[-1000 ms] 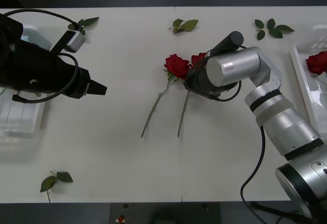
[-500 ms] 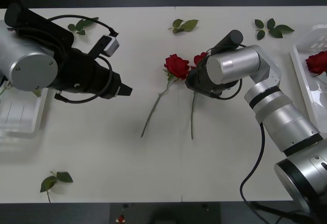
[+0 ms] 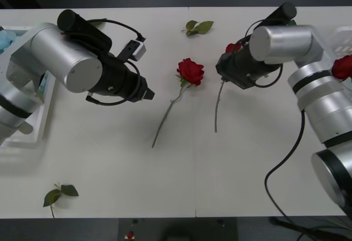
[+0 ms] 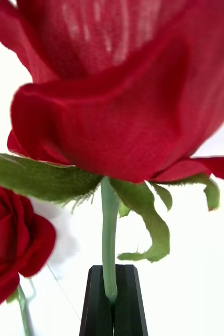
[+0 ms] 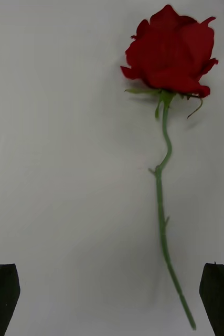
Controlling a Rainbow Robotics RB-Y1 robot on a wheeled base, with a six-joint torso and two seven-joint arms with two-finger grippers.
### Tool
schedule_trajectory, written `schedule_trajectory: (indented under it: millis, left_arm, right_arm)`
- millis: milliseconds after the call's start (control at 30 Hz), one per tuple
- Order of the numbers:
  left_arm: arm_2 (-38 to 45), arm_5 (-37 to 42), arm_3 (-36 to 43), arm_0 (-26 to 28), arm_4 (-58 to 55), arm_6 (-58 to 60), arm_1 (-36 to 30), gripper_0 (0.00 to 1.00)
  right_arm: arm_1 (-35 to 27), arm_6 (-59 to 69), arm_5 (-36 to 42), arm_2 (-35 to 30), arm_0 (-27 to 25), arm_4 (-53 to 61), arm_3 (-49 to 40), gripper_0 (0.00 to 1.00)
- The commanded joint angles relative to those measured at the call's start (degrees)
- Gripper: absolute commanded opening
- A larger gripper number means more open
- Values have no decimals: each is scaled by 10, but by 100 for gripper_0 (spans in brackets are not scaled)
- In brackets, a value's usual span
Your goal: Put the red flowers into the right box and the blue flowers into the left box
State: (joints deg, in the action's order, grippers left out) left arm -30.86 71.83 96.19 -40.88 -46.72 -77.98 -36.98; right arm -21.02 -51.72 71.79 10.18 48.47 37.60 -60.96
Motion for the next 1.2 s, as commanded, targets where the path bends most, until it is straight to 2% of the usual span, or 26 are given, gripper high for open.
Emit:
schedule_trajectory:
  millis: [33,167,333,467,567,833,1067,1200]
  left_arm:
    - [-36,-52,-61,-59,15,26,34,100]
    - [-68,-100,-136,-88,30,25,73,100]
    - [-83,-118,-204,-112,51,20,116,100]
    - [-84,-118,-244,-123,73,16,146,100]
    - [-87,-118,-271,-131,95,15,165,100]
    - [-90,-125,-346,-154,117,10,211,100]
    - [-134,-182,-409,-175,123,11,227,100]
    - [-134,-187,-419,-177,126,8,229,100]
  right_arm:
    - [-101,-83,57,4,43,63,-43,0]
    - [-173,-146,121,5,63,110,-58,0]
    - [-248,-250,185,5,87,112,-75,0]
    - [-297,-330,200,5,94,99,-75,0]
    - [-311,-378,196,7,92,49,-75,0]
    - [-360,-465,85,62,45,-40,-71,0]
    - [-385,-471,-19,62,-18,-80,-35,0]
    - [-395,-471,-61,62,-39,-108,-11,0]
